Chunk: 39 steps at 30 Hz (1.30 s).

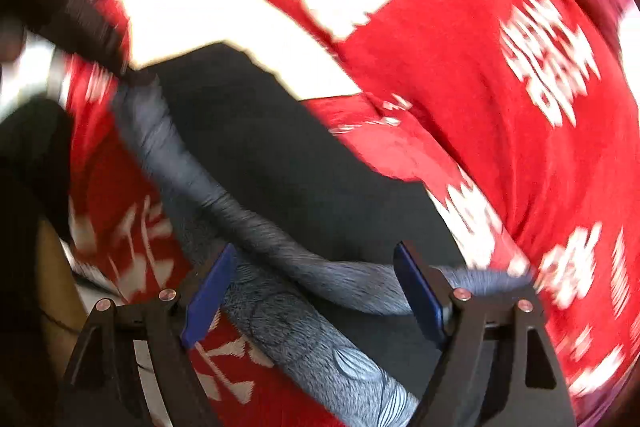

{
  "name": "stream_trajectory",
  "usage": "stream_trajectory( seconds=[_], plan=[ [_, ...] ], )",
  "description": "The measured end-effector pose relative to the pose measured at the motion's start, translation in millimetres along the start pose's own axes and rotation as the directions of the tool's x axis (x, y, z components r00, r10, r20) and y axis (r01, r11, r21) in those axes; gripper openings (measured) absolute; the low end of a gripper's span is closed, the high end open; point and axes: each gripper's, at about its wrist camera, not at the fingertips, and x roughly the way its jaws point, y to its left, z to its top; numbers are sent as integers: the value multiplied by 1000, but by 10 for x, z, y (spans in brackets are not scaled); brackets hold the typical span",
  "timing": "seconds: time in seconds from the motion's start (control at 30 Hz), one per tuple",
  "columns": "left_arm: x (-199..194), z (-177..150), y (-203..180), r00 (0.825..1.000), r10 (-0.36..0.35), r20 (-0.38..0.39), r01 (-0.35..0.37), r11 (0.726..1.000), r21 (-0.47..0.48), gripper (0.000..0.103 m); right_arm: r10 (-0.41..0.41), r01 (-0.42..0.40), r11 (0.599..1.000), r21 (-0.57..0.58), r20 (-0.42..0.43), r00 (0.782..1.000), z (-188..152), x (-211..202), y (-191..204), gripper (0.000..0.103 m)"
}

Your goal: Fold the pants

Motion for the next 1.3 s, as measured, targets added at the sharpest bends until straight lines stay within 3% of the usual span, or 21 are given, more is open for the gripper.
stream_trajectory(
  seconds=[0.07, 0.17, 0.23, 0.27, 0.3, 0.37, 0.43, 0.5, 0.57, 0.6, 0.67, 0.73, 0.8, 0.9, 1.0, 1.07, 1.13, 1.2, 1.27, 1.3],
  plan=[
    [203, 65, -319, 999, -12, -39, 15, 998, 69, 12, -44, 45, 984, 171, -10, 999, -2, -38, -430, 84],
    [594, 95, -730, 992, 33, -122, -12, 985, 173, 12, -167, 196, 887, 418, -106, 980, -53, 128, -1295, 87],
    [855, 41, -906, 981, 64, -183, -25, 977, 211, 12, -203, 294, 788, 541, -222, 954, -128, 370, -1856, 88],
    [877, -1, -957, 982, 89, -166, -50, 973, 227, 12, -201, 354, 720, 597, -309, 930, -180, 530, -2172, 88],
    [847, -40, -1022, 987, 111, -119, -77, 963, 258, 12, -190, 395, 672, 626, -371, 909, -205, 665, -2388, 88],
    [825, -75, -1069, 986, 125, -114, -88, 953, 290, 20, -140, 455, 595, 663, -472, 871, -289, 894, -2710, 88],
    [814, -91, -1058, 988, 81, -129, -42, 959, 282, 36, -28, 458, 570, 682, -541, 841, -370, 1181, -2939, 88],
    [800, -104, -1035, 988, 85, -130, -46, 959, 281, 36, 27, 467, 581, 667, -589, 808, -405, 1466, -3026, 88],
    [795, -126, -1055, 987, 99, -125, -58, 953, 296, 36, 2, 526, 614, 588, -668, 744, -482, 1686, -3047, 88],
    [796, -138, -1062, 987, 106, -121, -65, 950, 305, 36, -8, 518, 615, 595, -652, 758, -473, 1675, -3059, 87],
    [832, -142, -1094, 987, 111, -114, -71, 949, 308, 37, 14, 490, 591, 640, -616, 788, -519, 1583, -3101, 42],
    [838, -154, -1121, 988, 96, -119, -55, 948, 313, 47, 62, 418, 567, 710, -542, 838, -585, 1367, -3133, 5],
    [866, -169, -1176, 988, 111, -108, -70, 944, 324, 47, 61, 393, 529, 752, -496, 866, -681, 1079, -3157, 5],
    [858, -185, -1192, 988, 110, -109, -69, 943, 324, 47, -13, 374, 459, 806, -415, 910, -972, 376, -3080, 5],
    [830, -203, -1204, 989, 71, -130, -28, 950, 312, 48, -98, 364, 392, 845, -355, 930, -1304, -284, -2928, 5],
    [833, -248, -1263, 988, 47, -146, 1, 948, 317, 48, -127, 342, 305, 889, -319, 939, -1682, -640, -2813, 6],
    [880, -313, -1355, 986, 57, -157, 1, 937, 348, 48, -131, 351, 247, 903, -328, 935, -2036, -799, -2650, 6],
    [921, -402, -1460, 986, 108, -130, -46, 911, 410, 48, -84, 361, 230, 904, -351, 932, -2297, -691, -2567, 7],
    [937, -438, -1500, 986, 116, -119, -54, 901, 431, 57, -38, 397, 244, 885, -400, 916, -2509, -566, -2484, 12],
    [938, -442, -1507, 986, 117, -115, -57, 902, 427, 57, -48, 369, 252, 895, -369, 928, -2570, -580, -2457, 13]
  ],
)
